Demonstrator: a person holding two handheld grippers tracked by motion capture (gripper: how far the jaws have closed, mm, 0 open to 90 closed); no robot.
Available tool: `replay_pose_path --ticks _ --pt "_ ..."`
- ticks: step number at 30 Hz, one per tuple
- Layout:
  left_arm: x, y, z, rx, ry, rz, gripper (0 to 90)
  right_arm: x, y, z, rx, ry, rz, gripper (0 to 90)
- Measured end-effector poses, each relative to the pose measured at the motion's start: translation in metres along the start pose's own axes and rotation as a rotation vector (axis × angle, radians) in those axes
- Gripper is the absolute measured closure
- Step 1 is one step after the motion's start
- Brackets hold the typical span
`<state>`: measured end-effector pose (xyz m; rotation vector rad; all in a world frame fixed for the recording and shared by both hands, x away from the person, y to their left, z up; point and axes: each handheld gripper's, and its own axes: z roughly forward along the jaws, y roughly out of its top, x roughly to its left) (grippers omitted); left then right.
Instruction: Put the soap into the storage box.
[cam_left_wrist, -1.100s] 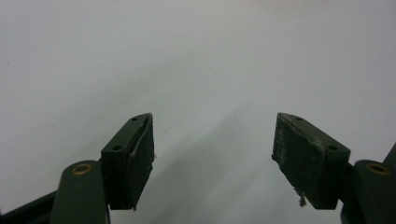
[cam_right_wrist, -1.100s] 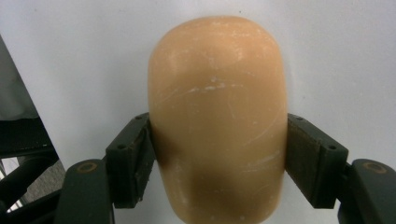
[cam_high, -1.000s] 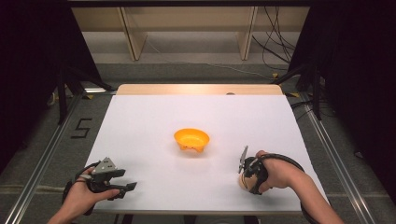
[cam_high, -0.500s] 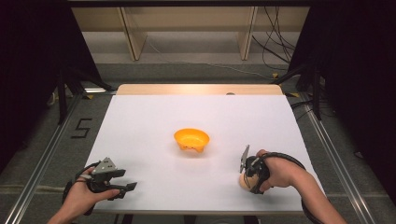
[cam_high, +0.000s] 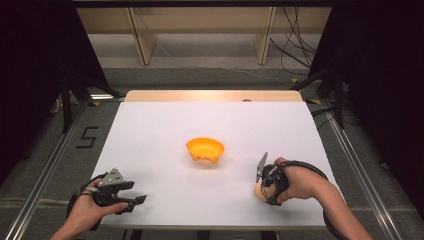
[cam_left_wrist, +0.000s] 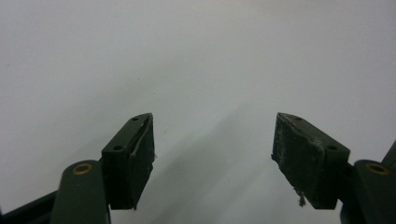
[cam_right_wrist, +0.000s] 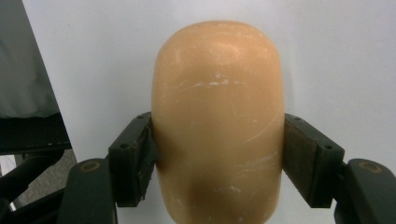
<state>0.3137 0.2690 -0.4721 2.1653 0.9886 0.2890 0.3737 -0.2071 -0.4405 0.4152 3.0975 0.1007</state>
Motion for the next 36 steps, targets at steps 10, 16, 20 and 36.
replay_pose_path --ticks 10,16,20,36 --pt "0.000 0.000 0.000 0.000 0.006 0.002 29.4 -0.002 0.004 -0.010 -0.014 -0.028 -0.016 33.5" --pt "0.000 0.000 0.000 0.000 0.006 -0.013 29.5 -0.006 0.010 -0.017 -0.036 -0.043 -0.049 33.5" --pt "0.000 0.000 0.000 -0.001 0.005 0.004 29.5 -0.007 0.014 -0.023 -0.033 -0.051 -0.034 33.5" --pt "-0.001 0.001 0.000 -0.014 -0.006 -0.009 29.4 -0.016 0.030 -0.033 -0.053 -0.074 -0.100 33.6"
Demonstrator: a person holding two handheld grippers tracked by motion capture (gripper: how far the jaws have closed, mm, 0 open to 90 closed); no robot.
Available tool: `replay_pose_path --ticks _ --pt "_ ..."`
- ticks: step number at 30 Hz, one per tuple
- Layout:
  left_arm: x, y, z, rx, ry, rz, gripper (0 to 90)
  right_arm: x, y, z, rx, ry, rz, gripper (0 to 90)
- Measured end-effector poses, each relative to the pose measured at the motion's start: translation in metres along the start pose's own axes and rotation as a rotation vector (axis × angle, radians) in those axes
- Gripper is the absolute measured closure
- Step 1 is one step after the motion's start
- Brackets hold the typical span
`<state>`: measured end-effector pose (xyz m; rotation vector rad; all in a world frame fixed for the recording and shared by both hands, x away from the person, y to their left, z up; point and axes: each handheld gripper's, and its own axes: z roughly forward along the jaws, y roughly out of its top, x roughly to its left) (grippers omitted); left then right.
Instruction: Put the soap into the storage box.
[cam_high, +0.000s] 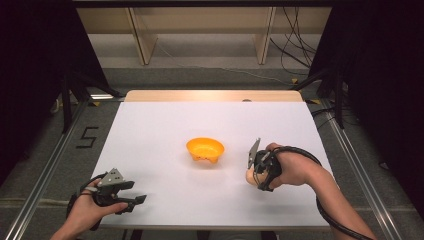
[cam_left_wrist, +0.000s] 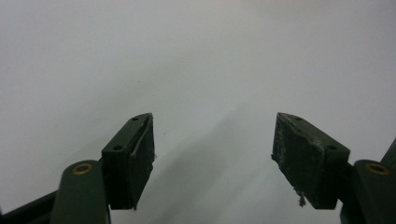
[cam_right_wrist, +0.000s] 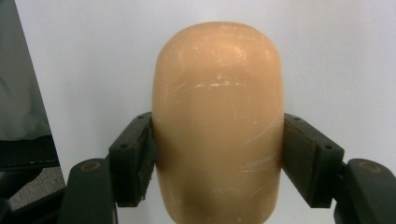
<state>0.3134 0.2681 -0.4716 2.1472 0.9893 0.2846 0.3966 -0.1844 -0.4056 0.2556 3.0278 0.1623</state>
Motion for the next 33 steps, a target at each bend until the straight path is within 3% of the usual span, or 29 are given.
replay_pose_path --ticks 1,4,9,12,15,16,17,23,24,25,28,32,33 --pt "0.000 0.000 0.000 0.002 0.001 0.003 29.4 0.000 0.001 -0.001 0.006 0.002 0.029 33.6" --pt "0.001 0.000 -0.001 0.005 0.001 0.010 29.4 0.001 0.003 -0.002 0.013 -0.002 0.041 33.5" --pt "0.001 0.000 -0.001 0.006 0.002 0.008 29.4 -0.004 0.008 -0.003 0.005 -0.001 0.005 33.6" --pt "0.001 0.000 -0.001 0.006 0.001 0.009 29.4 -0.004 0.011 -0.005 0.017 0.005 0.024 33.6" --pt "0.001 0.000 -0.001 0.006 0.000 0.009 29.4 -0.008 0.014 -0.005 0.007 -0.007 -0.022 33.6" --pt "0.001 0.000 -0.001 0.006 0.000 0.009 29.4 -0.008 0.014 -0.005 0.007 -0.007 -0.022 33.6" --pt "0.001 0.000 -0.001 0.003 0.001 0.008 29.4 -0.006 0.016 -0.006 0.015 -0.003 0.012 33.6" --pt "0.001 0.000 -0.001 0.003 0.000 0.009 29.4 -0.010 0.022 -0.005 0.010 -0.003 -0.004 33.6" --pt "0.001 0.000 -0.001 0.003 0.000 0.009 29.4 -0.012 0.024 -0.005 0.003 -0.008 -0.042 33.6" --pt "0.001 0.000 -0.001 0.003 0.000 0.009 29.5 -0.011 0.025 -0.005 0.008 0.001 -0.002 33.6" --pt "0.001 0.000 -0.001 0.003 0.000 0.009 29.4 -0.014 0.026 -0.004 -0.011 -0.002 -0.044 33.6" --pt "0.001 0.000 -0.001 0.004 -0.001 0.009 29.4 -0.015 0.031 -0.006 0.011 -0.005 -0.034 33.6" --pt "0.001 0.000 -0.001 0.003 -0.002 0.009 29.4 -0.013 0.032 -0.007 0.021 0.001 0.016 33.6"
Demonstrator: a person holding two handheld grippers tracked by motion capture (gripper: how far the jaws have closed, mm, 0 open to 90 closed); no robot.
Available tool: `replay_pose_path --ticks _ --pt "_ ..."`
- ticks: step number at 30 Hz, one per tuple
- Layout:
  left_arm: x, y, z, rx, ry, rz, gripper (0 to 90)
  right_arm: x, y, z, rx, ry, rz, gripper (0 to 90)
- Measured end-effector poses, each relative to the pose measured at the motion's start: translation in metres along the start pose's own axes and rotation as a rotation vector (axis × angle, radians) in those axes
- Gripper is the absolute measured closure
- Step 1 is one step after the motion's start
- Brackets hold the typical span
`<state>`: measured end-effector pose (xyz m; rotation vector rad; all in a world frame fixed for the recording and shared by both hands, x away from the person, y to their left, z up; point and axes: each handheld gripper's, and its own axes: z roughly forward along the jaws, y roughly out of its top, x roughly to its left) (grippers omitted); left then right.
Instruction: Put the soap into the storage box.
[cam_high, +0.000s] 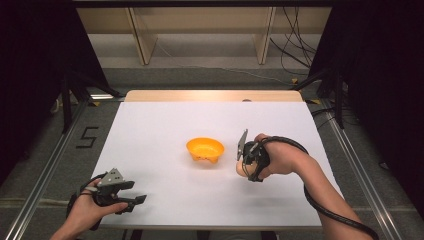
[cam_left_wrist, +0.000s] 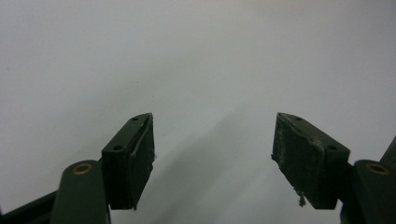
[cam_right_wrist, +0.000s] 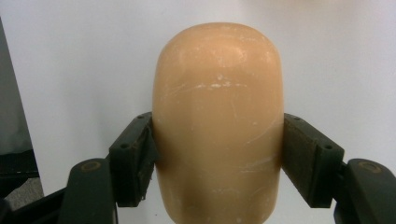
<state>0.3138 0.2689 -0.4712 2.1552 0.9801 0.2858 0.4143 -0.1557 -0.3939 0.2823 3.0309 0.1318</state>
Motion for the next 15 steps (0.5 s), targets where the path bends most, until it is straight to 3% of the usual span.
replay_pose_path --ticks 4,5,6,7,8,10,11,12,15 --pt "0.000 0.000 0.000 0.001 0.000 0.001 29.5 -0.004 0.003 0.001 -0.010 0.000 -0.040 33.6" --pt "0.000 0.000 0.000 0.001 0.000 0.001 29.5 -0.004 0.003 0.001 -0.010 0.000 -0.040 33.6" --pt "0.000 0.000 0.000 0.000 -0.001 0.001 29.5 -0.003 0.004 0.001 -0.005 -0.002 -0.006 33.6" --pt "0.000 0.000 0.000 0.000 -0.001 0.001 29.5 -0.003 0.004 0.001 -0.005 -0.002 -0.006 33.6" --pt "0.000 0.000 0.000 0.000 0.000 0.001 29.4 -0.005 0.005 0.003 -0.016 -0.006 -0.038 33.6" --pt "0.000 0.000 0.000 0.001 0.000 0.001 29.4 -0.004 0.007 0.002 -0.007 -0.001 -0.023 33.6" --pt "0.000 0.000 0.000 -0.001 0.000 0.000 29.4 -0.008 0.008 0.004 -0.033 -0.006 -0.080 33.6" --pt "0.000 0.000 0.000 -0.001 0.000 0.001 29.4 -0.007 0.009 0.003 -0.021 -0.002 -0.048 33.6" --pt "0.000 0.000 0.000 -0.001 0.000 0.000 29.5 -0.009 0.011 0.003 -0.028 -0.004 -0.071 33.6"
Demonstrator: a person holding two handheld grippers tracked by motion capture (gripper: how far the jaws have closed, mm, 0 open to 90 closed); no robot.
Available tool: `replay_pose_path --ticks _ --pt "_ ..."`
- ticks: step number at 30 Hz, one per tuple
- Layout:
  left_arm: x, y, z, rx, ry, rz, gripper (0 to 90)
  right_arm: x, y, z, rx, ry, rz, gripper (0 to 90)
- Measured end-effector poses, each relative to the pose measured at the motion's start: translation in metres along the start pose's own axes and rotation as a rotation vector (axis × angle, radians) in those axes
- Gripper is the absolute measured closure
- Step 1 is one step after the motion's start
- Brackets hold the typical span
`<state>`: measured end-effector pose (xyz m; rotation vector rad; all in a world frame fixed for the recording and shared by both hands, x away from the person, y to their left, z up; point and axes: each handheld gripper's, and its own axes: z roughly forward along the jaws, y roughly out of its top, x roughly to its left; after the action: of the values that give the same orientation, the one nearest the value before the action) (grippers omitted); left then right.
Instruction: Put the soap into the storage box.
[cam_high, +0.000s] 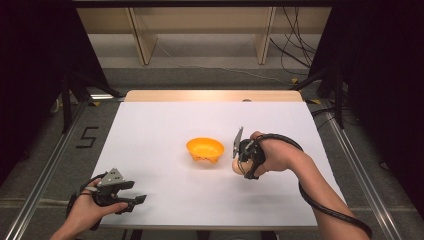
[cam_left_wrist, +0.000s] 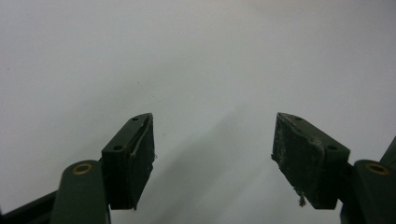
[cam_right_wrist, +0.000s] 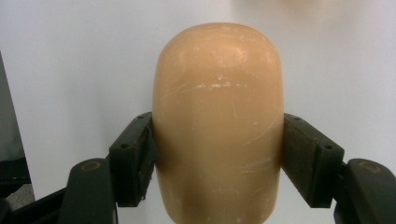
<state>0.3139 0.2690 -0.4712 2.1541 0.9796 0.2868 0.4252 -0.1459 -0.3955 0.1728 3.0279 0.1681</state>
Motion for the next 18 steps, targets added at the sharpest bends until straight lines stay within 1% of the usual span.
replay_pose_path --ticks 1,2,3,4,5,6,7,9,11,12,13,16,17,18 --pt "0.000 0.000 0.000 0.001 0.000 0.000 29.5 0.003 0.001 -0.002 0.018 0.007 0.046 33.6" --pt "0.000 0.000 0.000 0.001 -0.001 0.001 29.5 -0.001 0.002 0.000 -0.005 -0.001 -0.015 33.6" --pt "0.000 0.000 0.000 -0.001 0.000 0.000 29.5 0.000 0.003 -0.001 0.006 -0.001 0.012 33.6" --pt "0.000 0.000 0.000 -0.001 0.000 0.000 29.4 0.000 0.003 -0.001 0.006 -0.001 0.012 33.6" --pt "0.000 0.000 0.000 0.000 -0.001 0.001 29.5 0.000 0.006 -0.001 0.008 0.006 0.031 33.6" --pt "0.000 0.000 0.000 0.000 0.000 0.001 29.4 0.000 0.006 -0.001 0.010 -0.001 0.021 33.6" --pt "0.000 0.000 0.000 0.000 0.000 0.001 29.4 0.000 0.006 -0.001 0.010 -0.001 0.021 33.6" --pt "0.000 0.000 0.000 0.001 -0.001 0.000 29.4 -0.003 0.008 0.001 -0.003 -0.008 -0.012 33.6" --pt "0.000 0.000 0.000 0.000 -0.001 0.000 29.4 -0.003 0.011 0.000 0.003 0.001 -0.004 33.6" --pt "0.000 0.000 0.000 -0.001 -0.001 0.000 29.4 -0.003 0.011 0.000 0.003 0.001 -0.004 33.6" --pt "0.000 0.000 0.000 -0.001 -0.001 0.000 29.4 -0.005 0.013 0.000 -0.003 -0.004 -0.014 33.6" --pt "0.000 0.000 0.000 0.001 -0.002 0.001 29.4 -0.006 0.014 0.000 -0.004 0.003 -0.007 33.6" --pt "-0.001 0.000 0.000 -0.002 -0.004 -0.017 29.4 -0.006 0.016 0.000 -0.003 -0.003 -0.010 33.6" --pt "-0.001 0.000 0.000 -0.002 -0.004 -0.017 29.5 -0.006 0.016 0.000 -0.003 -0.003 -0.010 33.6"
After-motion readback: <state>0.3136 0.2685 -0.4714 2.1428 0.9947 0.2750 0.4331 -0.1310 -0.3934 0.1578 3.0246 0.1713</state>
